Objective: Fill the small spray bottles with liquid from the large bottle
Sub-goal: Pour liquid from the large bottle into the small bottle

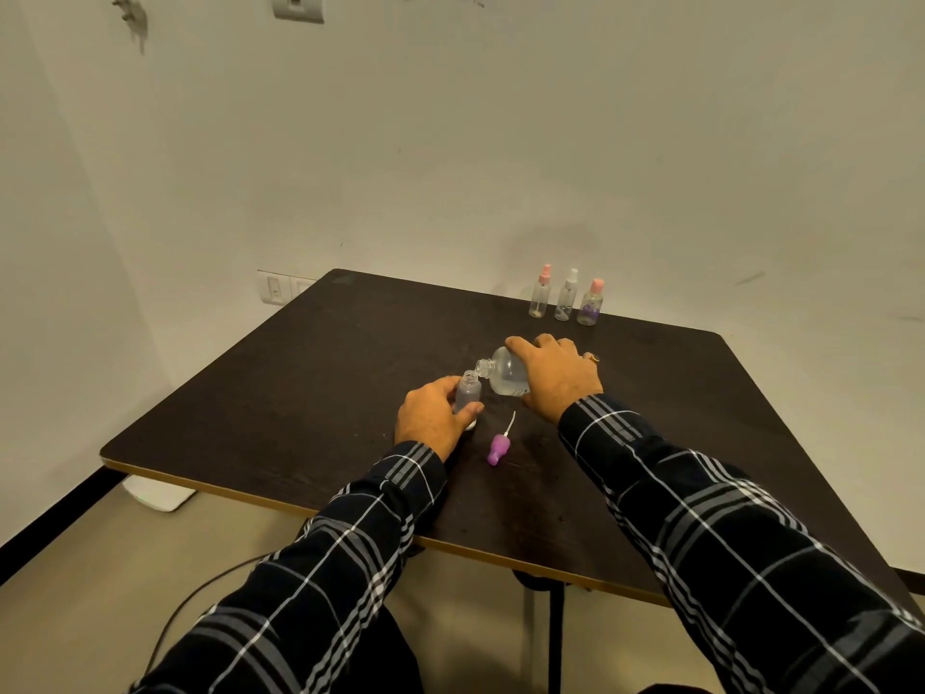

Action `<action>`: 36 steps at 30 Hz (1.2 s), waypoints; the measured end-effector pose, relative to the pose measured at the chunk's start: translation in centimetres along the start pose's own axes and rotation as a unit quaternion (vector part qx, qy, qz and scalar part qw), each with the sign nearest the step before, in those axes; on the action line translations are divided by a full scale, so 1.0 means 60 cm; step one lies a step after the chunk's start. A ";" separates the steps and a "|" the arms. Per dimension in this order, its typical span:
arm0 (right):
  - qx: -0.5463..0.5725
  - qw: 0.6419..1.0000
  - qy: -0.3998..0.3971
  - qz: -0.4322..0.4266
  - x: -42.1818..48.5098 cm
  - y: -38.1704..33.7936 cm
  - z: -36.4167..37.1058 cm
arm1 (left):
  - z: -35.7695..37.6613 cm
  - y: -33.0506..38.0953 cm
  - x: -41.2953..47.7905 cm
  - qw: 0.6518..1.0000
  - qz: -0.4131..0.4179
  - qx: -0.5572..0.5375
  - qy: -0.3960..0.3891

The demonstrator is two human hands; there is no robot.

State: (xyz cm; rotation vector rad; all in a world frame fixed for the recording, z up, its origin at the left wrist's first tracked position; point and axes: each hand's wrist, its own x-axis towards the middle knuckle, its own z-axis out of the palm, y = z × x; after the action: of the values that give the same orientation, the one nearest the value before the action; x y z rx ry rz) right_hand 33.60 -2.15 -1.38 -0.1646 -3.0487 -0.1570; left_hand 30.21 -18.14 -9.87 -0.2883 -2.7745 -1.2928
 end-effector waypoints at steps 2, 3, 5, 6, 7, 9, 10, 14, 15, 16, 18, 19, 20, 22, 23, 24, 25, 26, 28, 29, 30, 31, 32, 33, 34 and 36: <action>0.001 1.000 -0.003 -0.001 0.001 0.000 -0.001 | 0.000 0.000 0.000 1.000 -0.002 -0.002 -0.001; 0.002 1.000 -0.004 -0.001 0.001 0.000 -0.001 | 0.000 0.001 0.001 1.000 -0.002 -0.003 -0.001; 0.006 1.000 -0.005 -0.002 0.001 0.000 -0.001 | 0.001 -0.001 0.001 1.000 -0.002 -0.003 0.001; 0.010 1.000 -0.006 -0.002 0.001 0.000 0.000 | 0.001 -0.001 0.001 1.000 -0.002 -0.003 0.001; 0.016 1.000 -0.007 -0.002 0.000 0.000 0.002 | 0.001 -0.002 0.000 1.000 -0.003 -0.004 0.002; 0.026 1.000 -0.011 -0.001 -0.001 0.000 0.003 | 0.001 -0.002 0.001 1.000 -0.004 -0.003 0.002; 0.027 1.000 -0.010 -0.001 -0.001 0.000 0.004 | 0.001 -0.002 0.001 1.000 -0.004 -0.002 0.001; 0.026 1.000 -0.005 -0.001 -0.001 0.002 0.005 | 0.001 -0.001 0.002 1.000 -0.002 0.001 -0.001; 0.030 1.000 -0.005 -0.001 0.000 0.002 0.007 | 0.001 -0.001 0.002 1.000 -0.002 0.001 0.000; 0.039 0.999 -0.006 0.001 0.000 0.002 0.009 | 0.002 -0.001 0.002 1.000 -0.002 0.000 0.002; 0.072 0.997 -0.009 0.005 0.000 0.003 0.016 | 0.002 -0.002 0.001 1.000 -0.002 -0.003 0.006; 0.097 0.995 -0.009 0.008 -0.001 0.004 0.020 | 0.001 -0.003 0.000 1.000 0.000 -0.003 0.008; 0.128 0.992 -0.004 0.011 -0.002 0.006 0.024 | 0.001 -0.003 0.000 1.000 0.002 -0.004 0.010; 0.201 0.979 0.014 0.017 -0.004 0.011 0.032 | 0.001 -0.004 0.000 1.000 0.007 -0.004 0.012; 0.238 0.971 0.025 0.023 -0.005 0.015 0.035 | 0.001 -0.004 0.000 1.000 0.008 0.000 0.011; 0.273 0.961 0.037 0.030 -0.006 0.019 0.038 | 0.000 -0.003 0.000 1.000 0.008 0.003 0.010; 0.304 0.951 0.050 0.038 -0.006 0.025 0.040 | 0.000 -0.003 -0.001 1.000 0.008 0.004 0.010; 0.330 0.941 0.063 0.045 -0.008 0.030 0.042 | 0.001 -0.003 0.000 1.000 0.009 0.004 0.011; 0.370 0.924 0.081 0.058 -0.011 0.040 0.044 | 0.000 -0.002 -0.001 1.000 0.010 0.005 0.011; 0.385 0.916 0.088 0.065 -0.013 0.045 0.046 | 0.000 -0.002 -0.002 1.000 0.009 0.007 0.011; 0.399 0.909 0.097 0.073 -0.015 0.050 0.049 | 0.000 -0.002 -0.002 1.000 0.009 0.008 0.011; 0.413 0.901 0.107 0.082 -0.017 0.054 0.053 | -0.001 -0.002 -0.002 1.000 0.008 0.008 0.011; 0.428 0.892 0.116 0.091 -0.019 0.058 0.057 | -0.002 -0.002 -0.002 1.000 0.009 0.008 0.012; 0.444 0.882 0.124 0.099 -0.021 0.061 0.061 | -0.002 -0.002 -0.002 1.000 0.010 0.008 0.014; 0.456 0.874 0.132 0.108 -0.023 0.065 0.066 | -0.002 -0.002 -0.002 1.000 0.011 0.008 0.016; 0.473 0.861 0.144 0.121 -0.027 0.071 0.072 | -0.001 -0.003 -0.002 1.000 0.010 0.007 0.018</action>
State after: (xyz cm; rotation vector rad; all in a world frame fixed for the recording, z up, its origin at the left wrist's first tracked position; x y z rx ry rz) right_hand 35.35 2.37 -5.38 -0.3886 -2.4155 1.1794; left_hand 30.28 -18.31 -9.95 -0.2881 -2.7422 -1.2601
